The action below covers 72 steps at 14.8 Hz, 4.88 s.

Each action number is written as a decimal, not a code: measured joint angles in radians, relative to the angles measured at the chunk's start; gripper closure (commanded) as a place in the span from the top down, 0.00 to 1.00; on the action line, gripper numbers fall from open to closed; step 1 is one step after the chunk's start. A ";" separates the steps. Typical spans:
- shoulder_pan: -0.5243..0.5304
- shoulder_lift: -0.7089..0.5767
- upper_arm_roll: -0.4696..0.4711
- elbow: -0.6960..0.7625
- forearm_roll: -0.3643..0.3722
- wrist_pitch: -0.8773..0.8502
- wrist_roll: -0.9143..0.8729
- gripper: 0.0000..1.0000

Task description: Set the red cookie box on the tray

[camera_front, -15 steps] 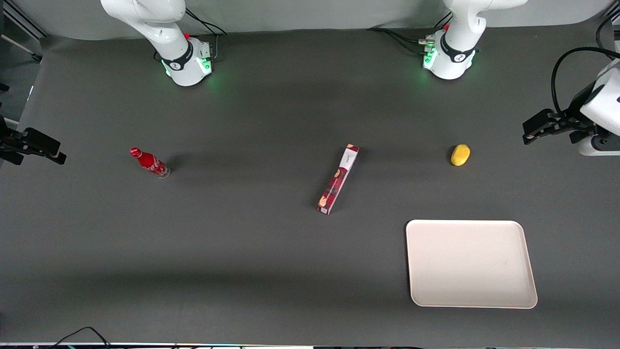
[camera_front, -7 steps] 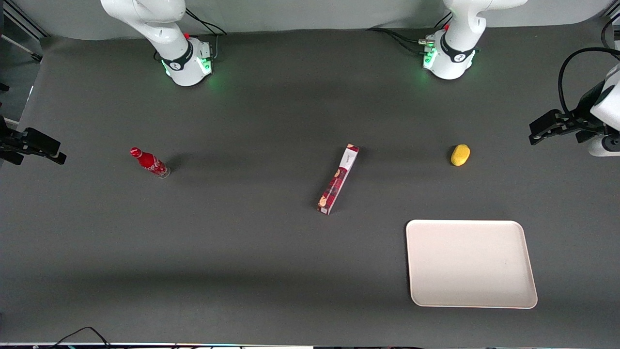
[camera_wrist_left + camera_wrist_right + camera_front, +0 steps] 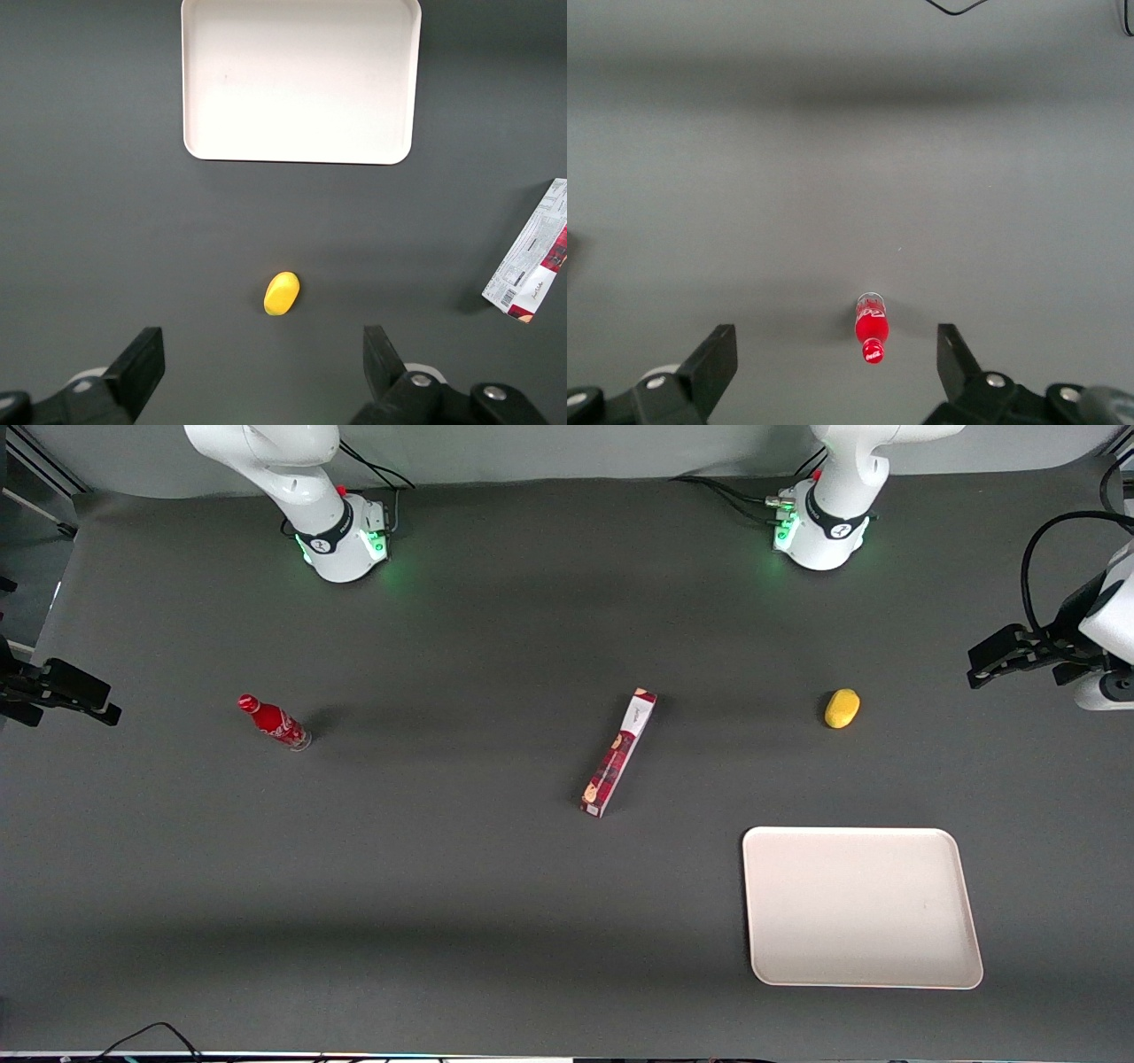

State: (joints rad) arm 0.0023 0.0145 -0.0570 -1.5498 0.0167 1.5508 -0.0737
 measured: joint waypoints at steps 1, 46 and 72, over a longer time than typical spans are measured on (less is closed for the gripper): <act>0.000 0.000 0.000 0.000 0.000 0.000 0.000 1.00; -0.162 0.580 -0.530 -0.288 0.388 0.824 -0.499 1.00; -0.180 0.677 -0.547 -0.281 0.500 0.903 -0.570 0.00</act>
State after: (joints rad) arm -0.1781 0.6913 -0.6042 -1.8313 0.5164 2.4534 -0.6439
